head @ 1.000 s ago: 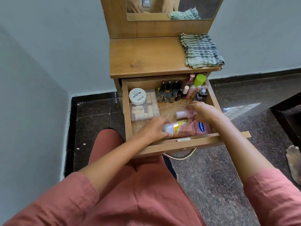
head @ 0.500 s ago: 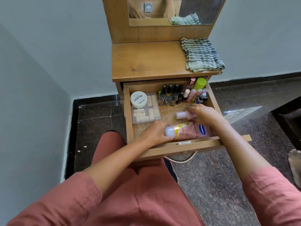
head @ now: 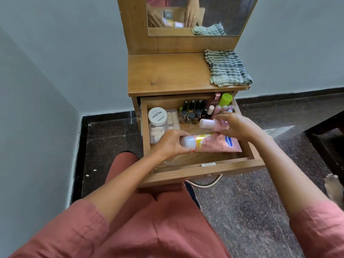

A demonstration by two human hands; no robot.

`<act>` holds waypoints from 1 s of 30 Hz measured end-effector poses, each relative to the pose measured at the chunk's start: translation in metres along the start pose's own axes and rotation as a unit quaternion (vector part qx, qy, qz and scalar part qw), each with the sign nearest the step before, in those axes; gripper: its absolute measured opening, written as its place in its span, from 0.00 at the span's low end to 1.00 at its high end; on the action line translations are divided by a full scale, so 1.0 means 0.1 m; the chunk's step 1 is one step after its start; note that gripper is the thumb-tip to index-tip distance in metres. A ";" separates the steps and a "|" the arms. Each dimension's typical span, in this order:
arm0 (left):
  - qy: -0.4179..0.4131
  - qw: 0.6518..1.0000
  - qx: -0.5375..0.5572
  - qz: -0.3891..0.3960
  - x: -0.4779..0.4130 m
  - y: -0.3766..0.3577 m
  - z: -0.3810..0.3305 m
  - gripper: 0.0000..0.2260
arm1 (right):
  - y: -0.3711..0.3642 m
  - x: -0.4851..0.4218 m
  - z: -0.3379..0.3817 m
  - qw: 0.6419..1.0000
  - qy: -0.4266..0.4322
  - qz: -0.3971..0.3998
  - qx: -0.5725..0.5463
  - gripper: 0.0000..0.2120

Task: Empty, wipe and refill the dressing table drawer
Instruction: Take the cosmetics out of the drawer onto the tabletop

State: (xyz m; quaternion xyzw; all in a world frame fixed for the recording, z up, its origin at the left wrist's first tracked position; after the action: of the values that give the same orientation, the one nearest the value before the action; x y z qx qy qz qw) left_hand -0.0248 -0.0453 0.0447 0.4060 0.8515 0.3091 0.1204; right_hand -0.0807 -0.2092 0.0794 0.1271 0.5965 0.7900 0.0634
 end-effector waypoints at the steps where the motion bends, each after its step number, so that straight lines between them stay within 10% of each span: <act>1: 0.003 1.000 0.014 -0.009 0.00 0.05 0.00 0.19 | 0.06 0.01 0.03 1.000 0.005 -0.009 0.001 0.22; 30: 0.087 0.950 0.126 -0.272 -1.07 1.83 0.09 0.20 | 1.39 -1.15 0.52 0.968 0.087 -0.216 -0.092 0.13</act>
State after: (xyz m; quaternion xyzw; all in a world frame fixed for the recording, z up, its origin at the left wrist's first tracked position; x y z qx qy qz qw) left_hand 0.1611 -0.0351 0.1470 0.1419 0.9688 0.1892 0.0735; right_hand 0.0515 -0.2291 0.2110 -0.0803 0.5380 0.8170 0.1916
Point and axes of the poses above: each hand's wrist, its own x-axis away from the middle knuckle, its own y-axis out of the back of the hand, z = x × y, the point moved 7 cm from there along -x, towards the middle knuckle, and after that the axes turned 6 degrees about -z, right-handed, at the moved point
